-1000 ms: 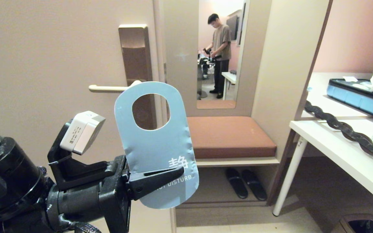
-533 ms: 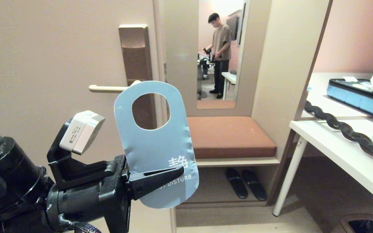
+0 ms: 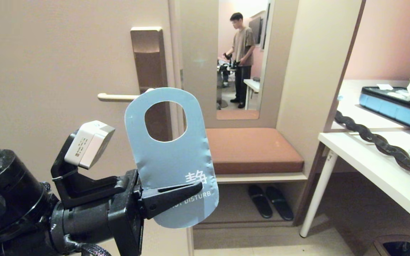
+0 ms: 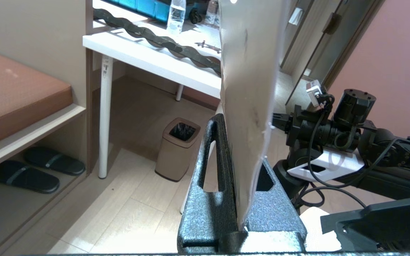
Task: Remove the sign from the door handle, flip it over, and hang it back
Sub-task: Hang the sign back with the other side facing out
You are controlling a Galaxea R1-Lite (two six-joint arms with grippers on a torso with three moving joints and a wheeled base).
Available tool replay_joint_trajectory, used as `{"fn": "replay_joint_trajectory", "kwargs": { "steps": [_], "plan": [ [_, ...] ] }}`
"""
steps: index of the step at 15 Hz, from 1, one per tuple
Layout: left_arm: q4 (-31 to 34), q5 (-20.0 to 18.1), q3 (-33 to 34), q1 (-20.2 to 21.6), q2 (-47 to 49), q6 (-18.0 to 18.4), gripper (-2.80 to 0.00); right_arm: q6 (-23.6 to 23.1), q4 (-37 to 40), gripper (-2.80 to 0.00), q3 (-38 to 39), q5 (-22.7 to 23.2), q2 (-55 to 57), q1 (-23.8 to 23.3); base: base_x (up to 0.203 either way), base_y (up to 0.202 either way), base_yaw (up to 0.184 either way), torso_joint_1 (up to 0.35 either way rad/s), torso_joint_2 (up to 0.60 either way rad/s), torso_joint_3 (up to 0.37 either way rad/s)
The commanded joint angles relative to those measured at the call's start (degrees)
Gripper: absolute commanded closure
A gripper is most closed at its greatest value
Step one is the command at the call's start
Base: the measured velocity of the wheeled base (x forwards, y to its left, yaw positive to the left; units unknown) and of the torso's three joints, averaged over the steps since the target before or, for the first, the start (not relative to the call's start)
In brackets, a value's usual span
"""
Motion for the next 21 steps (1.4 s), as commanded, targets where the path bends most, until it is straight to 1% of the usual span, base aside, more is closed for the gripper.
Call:
{"fn": "replay_joint_trajectory", "kwargs": {
  "steps": [1, 2, 5, 7, 10, 12, 14, 16, 19, 21],
  "plan": [
    [-0.45, -0.16, -0.09, -0.01, 0.06, -0.03, 0.0, -0.05, 0.0, 0.0, 0.02, 0.05, -0.27, 3.78, 0.0, 0.0, 0.0, 0.0, 0.0, 0.0],
    [-0.45, -0.16, -0.18, 0.07, -0.03, -0.03, 0.0, -0.05, 0.0, 0.0, 0.02, 0.03, -1.5, 4.61, 0.0, 0.0, 0.0, 0.0, 0.0, 0.0],
    [-0.54, 0.07, -0.09, 0.34, -0.44, 0.14, 0.0, 0.04, 0.0, 0.0, 0.02, 0.06, -8.14, 4.62, 0.0, 0.0, 0.0, 0.0, 0.0, 0.0],
    [-0.45, 0.28, -0.09, 0.43, -0.38, 0.91, 0.0, 0.1, 0.0, 0.0, 0.02, 0.05, -12.85, 4.6, 0.0, 0.0, 0.0, 0.0, 0.0, 0.0],
    [-0.45, 0.37, -0.09, 1.57, -0.3, 2.41, 0.0, 0.22, 0.0, 0.0, 0.02, 0.0, -16.31, 4.59, 0.0, 0.0, 0.0, 0.0, 0.0, 0.0],
    [-0.45, 0.59, -0.01, 2.3, -0.47, 2.45, 0.0, 0.22, 0.0, 0.0, 0.02, 0.0, -16.31, 4.59, 0.0, 0.0, 0.0, 0.0, 0.0, 0.0],
    [-0.45, 2.73, -0.11, 3.08, -0.39, 2.69, 0.0, 0.22, 0.0, 0.0, 0.02, 0.0, -16.31, 4.59, 0.0, 0.0, 0.0, 0.0, 0.0, 0.0],
    [-0.37, 5.49, -0.1, 3.94, -0.21, 4.57, 0.0, 0.22, 0.09, 0.0, 0.02, 0.0, -16.31, 4.59, 0.0, 0.0, 0.0, 0.0, 0.0, 0.0],
    [-0.28, 8.99, -0.09, 4.04, -0.02, 7.09, 0.0, 0.22, 0.0, 0.0, 0.02, 0.0, -16.31, 4.59, 0.0, 0.0, 0.0, 0.0, 0.0, 0.0],
    [-0.28, 11.33, -0.09, 4.04, -0.15, 7.18, 0.0, 0.22, 0.0, 0.0, 0.02, 0.0, -16.31, 4.59, 0.0, 0.0, 0.0, 0.0, 0.0, 0.0]
  ]
}}
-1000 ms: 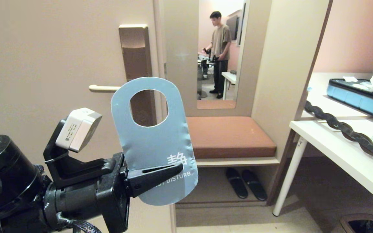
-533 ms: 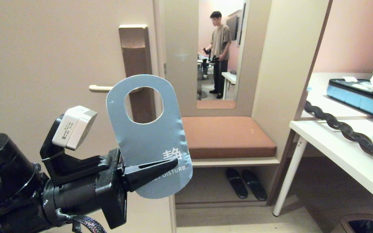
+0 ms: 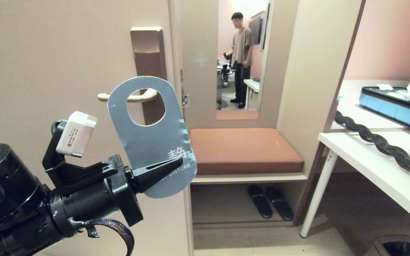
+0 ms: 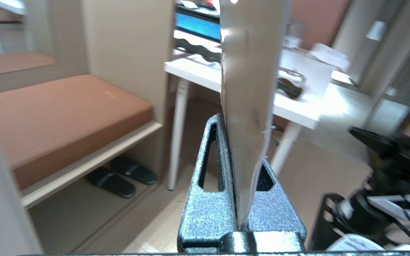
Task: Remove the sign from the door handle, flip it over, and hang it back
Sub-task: Hang the sign back with the other side facing out
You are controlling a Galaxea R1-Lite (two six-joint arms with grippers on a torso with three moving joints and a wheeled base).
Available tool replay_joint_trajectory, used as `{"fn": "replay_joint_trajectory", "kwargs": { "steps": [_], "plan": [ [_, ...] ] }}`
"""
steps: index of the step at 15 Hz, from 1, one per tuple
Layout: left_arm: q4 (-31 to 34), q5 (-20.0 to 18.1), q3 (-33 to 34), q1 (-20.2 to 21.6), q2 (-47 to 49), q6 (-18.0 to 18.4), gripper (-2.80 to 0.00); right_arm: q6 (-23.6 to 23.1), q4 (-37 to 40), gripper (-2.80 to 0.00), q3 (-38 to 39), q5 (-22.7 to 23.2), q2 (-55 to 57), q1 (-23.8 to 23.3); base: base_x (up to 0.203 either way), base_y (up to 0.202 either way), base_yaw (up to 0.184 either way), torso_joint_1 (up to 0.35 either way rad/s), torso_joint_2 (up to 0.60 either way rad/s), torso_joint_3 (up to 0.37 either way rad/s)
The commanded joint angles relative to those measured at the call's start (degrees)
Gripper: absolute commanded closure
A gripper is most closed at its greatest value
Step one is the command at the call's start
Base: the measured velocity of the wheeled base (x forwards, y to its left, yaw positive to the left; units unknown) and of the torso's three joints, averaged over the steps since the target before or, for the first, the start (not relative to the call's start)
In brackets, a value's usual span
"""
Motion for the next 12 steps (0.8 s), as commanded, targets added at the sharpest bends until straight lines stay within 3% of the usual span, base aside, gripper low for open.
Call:
{"fn": "replay_joint_trajectory", "kwargs": {
  "steps": [1, 6, 12],
  "plan": [
    [-0.36, 2.34, 0.07, 0.04, -0.07, -0.09, 0.0, -0.03, 0.0, 0.0, 0.0, 0.04, -0.05, 0.02, 0.0, 0.0, 0.0, 0.0, 0.0, 0.0],
    [-0.36, 6.32, 0.34, 1.83, -0.2, 0.5, 0.0, -0.03, 0.0, 0.0, 0.0, 0.04, -0.05, 0.02, 0.0, 0.0, 0.0, 0.0, 0.0, 0.0],
    [-0.1, 6.97, 0.4, 11.4, 0.14, 6.56, 0.0, -0.03, 0.0, 0.0, 0.0, 0.04, -0.05, 0.02, 0.0, 0.0, 0.0, 0.0, 0.0, 0.0]
  ]
}}
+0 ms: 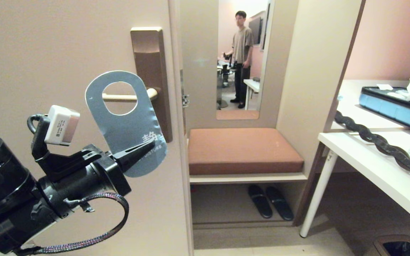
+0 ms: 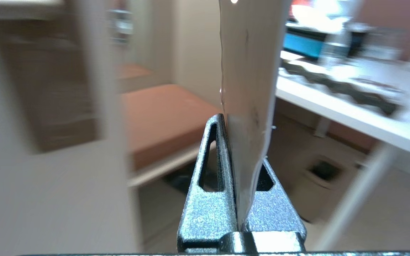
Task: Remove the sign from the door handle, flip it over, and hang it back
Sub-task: Hang the sign back with the other side facing out
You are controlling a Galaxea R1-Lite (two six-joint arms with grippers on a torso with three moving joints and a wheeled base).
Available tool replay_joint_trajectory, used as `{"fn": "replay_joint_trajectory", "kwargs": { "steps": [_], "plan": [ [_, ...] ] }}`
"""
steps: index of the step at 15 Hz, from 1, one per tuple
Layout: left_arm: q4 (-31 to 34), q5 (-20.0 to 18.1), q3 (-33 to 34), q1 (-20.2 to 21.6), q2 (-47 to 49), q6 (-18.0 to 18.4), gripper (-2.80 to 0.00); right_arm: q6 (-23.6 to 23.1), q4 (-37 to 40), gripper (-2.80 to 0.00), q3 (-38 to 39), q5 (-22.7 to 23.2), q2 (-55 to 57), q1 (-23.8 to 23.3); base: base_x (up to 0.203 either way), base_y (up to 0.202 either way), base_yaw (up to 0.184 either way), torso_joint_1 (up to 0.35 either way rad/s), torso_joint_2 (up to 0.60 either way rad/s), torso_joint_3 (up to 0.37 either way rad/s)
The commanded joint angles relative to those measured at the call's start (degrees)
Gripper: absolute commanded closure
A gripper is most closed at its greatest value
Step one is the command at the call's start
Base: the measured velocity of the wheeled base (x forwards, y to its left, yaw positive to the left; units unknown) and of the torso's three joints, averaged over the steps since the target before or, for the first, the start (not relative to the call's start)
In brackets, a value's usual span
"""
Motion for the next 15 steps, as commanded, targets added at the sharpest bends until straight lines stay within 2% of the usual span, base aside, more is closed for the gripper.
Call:
{"fn": "replay_joint_trajectory", "kwargs": {
  "steps": [1, 4, 8, 12, 15],
  "plan": [
    [-0.39, 0.91, -0.03, 4.37, 0.27, 0.35, 0.0, -0.03, 0.0, 0.0, 0.0, 0.02, -0.02, 0.02, 0.0, 0.0, 0.0, 0.0, 0.0, 0.0],
    [-0.12, 1.99, -0.08, 9.16, 0.63, 0.67, 0.0, -0.03, 0.0, 0.0, 0.0, 0.02, -0.02, 0.02, 0.0, 0.0, 0.0, 0.0, 0.0, 0.0],
    [1.09, 2.01, -0.36, 14.89, 2.01, 3.64, 0.0, -0.03, 0.0, 0.0, 0.0, 0.02, -0.02, 0.02, 0.0, 0.0, 0.0, 0.0, 0.0, 0.0],
    [0.85, 2.02, -0.62, 18.68, 5.36, 6.91, 0.0, -0.03, 0.02, 0.0, 0.0, 0.02, -0.02, 0.02, 0.0, 0.0, 0.0, 0.0, 0.0, 0.0],
    [0.76, 2.1, -0.77, 20.11, 7.87, 7.25, 0.0, -0.03, 0.0, 0.0, 0.0, 0.02, -0.02, 0.02, 0.0, 0.0, 0.0, 0.0, 0.0, 0.0]
  ]
}}
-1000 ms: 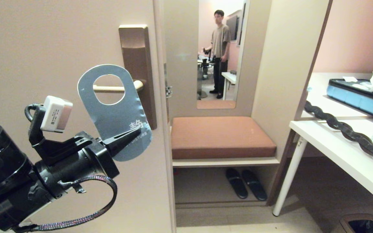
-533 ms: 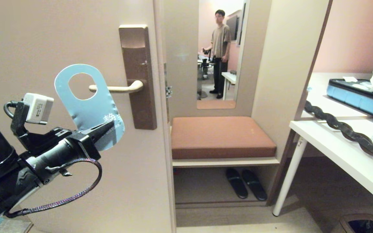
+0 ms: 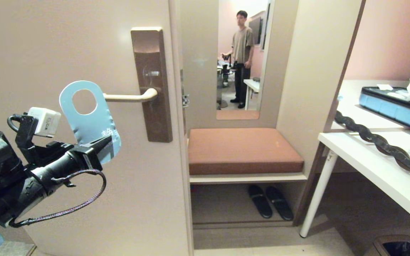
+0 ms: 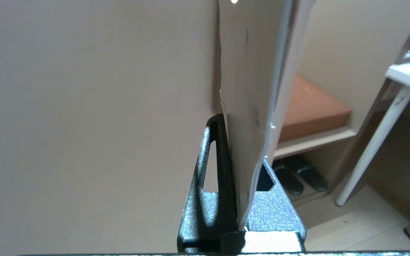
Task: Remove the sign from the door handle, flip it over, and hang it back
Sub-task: Hang the sign back with the other side facing out
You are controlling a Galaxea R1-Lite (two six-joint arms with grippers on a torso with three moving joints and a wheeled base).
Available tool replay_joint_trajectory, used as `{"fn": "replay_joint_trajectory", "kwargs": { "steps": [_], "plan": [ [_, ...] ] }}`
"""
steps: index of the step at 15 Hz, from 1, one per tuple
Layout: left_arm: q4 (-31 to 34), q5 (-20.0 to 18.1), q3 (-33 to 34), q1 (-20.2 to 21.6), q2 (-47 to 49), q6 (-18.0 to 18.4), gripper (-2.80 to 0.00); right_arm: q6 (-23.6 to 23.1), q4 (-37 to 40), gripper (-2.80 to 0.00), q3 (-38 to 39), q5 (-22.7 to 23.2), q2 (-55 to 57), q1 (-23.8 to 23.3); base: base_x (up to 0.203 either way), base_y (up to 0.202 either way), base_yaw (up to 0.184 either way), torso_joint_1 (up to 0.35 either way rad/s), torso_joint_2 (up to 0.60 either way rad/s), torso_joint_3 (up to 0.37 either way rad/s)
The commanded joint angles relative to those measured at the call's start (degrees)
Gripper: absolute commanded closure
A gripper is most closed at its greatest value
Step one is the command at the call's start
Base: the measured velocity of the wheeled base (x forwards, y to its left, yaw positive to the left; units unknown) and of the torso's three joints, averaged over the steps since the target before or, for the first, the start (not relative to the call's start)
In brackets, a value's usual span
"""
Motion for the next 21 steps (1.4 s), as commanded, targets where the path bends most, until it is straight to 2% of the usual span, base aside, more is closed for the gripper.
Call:
{"fn": "replay_joint_trajectory", "kwargs": {
  "steps": [1, 6, 13, 21],
  "plan": [
    [-0.44, -0.08, -0.38, 1.61, 2.98, 0.17, 0.0, -0.03, -0.02, 0.0, 0.0, 0.04, -0.02, 0.02, 0.0, 0.0, 0.0, 0.0, 0.0, 0.0],
    [-0.62, -0.05, -4.15, 5.49, 5.97, 0.12, 0.0, -0.03, -0.02, 0.0, 0.0, 0.04, -0.02, -0.06, 0.0, 0.0, 0.0, 0.0, 0.0, 0.0],
    [-0.71, 0.07, -4.92, 10.02, 8.36, 0.24, 0.0, -0.03, 0.02, 0.0, 0.0, 0.04, -0.02, -0.01, 0.0, 0.0, 0.0, 0.0, 0.0, 0.0],
    [-0.71, 0.08, -10.36, 9.91, 11.67, 0.33, 0.0, -0.03, -0.02, 0.0, 0.0, 0.04, -0.02, 0.02, 0.0, 0.0, 0.0, 0.0, 0.0, 0.0]
  ]
}}
